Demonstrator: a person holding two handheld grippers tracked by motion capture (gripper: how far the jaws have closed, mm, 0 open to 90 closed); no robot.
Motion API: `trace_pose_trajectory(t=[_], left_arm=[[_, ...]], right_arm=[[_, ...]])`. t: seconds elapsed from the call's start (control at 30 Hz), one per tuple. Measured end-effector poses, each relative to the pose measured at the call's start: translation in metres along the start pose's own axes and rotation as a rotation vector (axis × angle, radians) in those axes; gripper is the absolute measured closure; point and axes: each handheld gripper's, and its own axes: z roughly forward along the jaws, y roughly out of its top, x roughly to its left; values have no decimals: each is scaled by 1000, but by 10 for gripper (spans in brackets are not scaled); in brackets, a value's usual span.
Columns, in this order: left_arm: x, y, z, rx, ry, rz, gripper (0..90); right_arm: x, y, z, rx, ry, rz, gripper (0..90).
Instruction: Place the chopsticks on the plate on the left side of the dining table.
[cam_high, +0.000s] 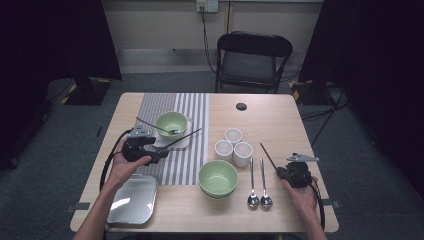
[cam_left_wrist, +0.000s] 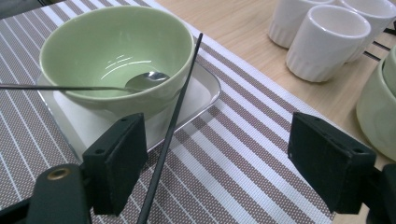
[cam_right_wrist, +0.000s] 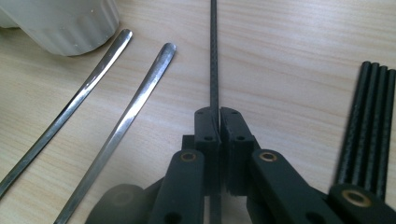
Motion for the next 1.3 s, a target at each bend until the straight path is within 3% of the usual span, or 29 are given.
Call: trace_pose_trajectory(t=[0.17, 0.37, 0.57, 1.3], left_arm=[[-3, 1, 2, -1, -15, 2, 197], [-3, 1, 2, -11, 1, 8, 202], [-3, 1, 2, -15, 0, -7, 198], [-3, 0, 4, -8, -3, 9, 202]], right_arm=[[-2, 2, -5, -44, 7, 15, 865], [-3, 4, -11, -71, 14, 25, 865], [-2, 7, -18, -102, 32, 23, 865], [4, 22, -47, -243, 88, 39, 865]])
